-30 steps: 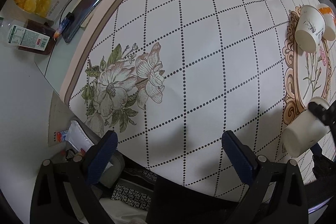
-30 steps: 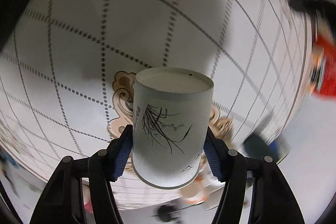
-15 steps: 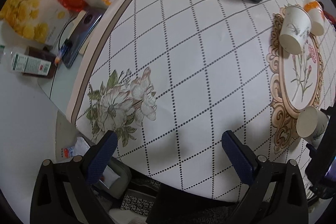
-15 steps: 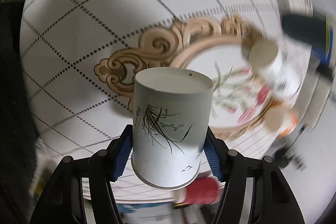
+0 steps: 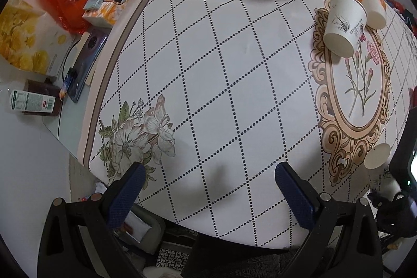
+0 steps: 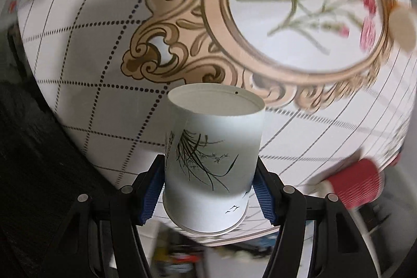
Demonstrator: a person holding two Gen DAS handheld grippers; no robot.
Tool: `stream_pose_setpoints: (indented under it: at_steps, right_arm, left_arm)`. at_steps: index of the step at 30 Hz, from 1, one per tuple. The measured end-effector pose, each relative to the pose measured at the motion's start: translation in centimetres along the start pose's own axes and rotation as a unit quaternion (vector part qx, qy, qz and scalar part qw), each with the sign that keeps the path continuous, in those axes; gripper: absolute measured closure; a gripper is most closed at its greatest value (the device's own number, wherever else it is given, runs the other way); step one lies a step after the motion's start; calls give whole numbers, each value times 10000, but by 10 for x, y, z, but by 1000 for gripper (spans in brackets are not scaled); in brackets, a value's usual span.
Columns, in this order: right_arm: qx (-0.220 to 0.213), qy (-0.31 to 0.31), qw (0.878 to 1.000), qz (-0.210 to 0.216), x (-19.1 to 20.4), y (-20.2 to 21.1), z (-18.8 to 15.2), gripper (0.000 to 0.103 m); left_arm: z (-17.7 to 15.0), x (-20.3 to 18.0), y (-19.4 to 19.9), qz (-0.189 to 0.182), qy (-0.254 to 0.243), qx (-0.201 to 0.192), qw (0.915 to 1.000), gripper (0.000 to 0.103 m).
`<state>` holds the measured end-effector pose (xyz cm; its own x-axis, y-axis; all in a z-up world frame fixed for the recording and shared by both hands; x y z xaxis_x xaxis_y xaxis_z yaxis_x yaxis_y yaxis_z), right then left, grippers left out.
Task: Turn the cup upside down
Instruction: 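Rotate the right gripper to turn the white paper cup rim-down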
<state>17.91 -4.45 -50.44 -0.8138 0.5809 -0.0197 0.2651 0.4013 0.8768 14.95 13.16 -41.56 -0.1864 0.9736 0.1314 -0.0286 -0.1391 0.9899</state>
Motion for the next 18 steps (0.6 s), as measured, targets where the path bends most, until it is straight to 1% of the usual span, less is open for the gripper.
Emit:
stream_pose_setpoints:
  at_steps: [1,3,4,8,11,14,18]
  right_arm:
    - [23,-162,9997,178,-1,-1,-1,37]
    - [54,-395,9983,435,-2,-11,-18,37]
    - [78,-520,9970,573,0,-12,-21,37]
    - [170,-1053,9881,1105,-11,-18,-23,37]
    - [222,-1355,9812,1357,-19,-23,-26,35]
    - [211,-1465,9780,1471,-33,-22,-25,35]
    - [296,-1590,9753,1502,-36,-28,-32,34]
  left_arm:
    - [0,-1,0,1,-22,2,10000,1]
    - [0,-2,-2,1,-53,8,10000,1]
    - [0,-3,-2,2,-72,16,10000,1]
    - [-2,-6,-5,9,-132,42,9999,1]
    - [-3,-7,-6,8,-151,65,9999,1]
    - [-3,-7,-8,-4,-147,87,9999,1]
    - [-3,-9,-9,-7,-166,94,9998,1]
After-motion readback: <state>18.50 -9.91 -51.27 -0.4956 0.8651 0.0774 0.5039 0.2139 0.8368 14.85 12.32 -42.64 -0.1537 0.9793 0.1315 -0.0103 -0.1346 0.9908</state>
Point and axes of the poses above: each gripper's, at about its wrist camera, not at the fingertips, and y roughly against the way its jaws point, x to its left, z to its top, the point moved 7 cm from there along -y, roughly the way its jaws point, and after that the axes turned 1 degree about -x, right-handed, at the moved point
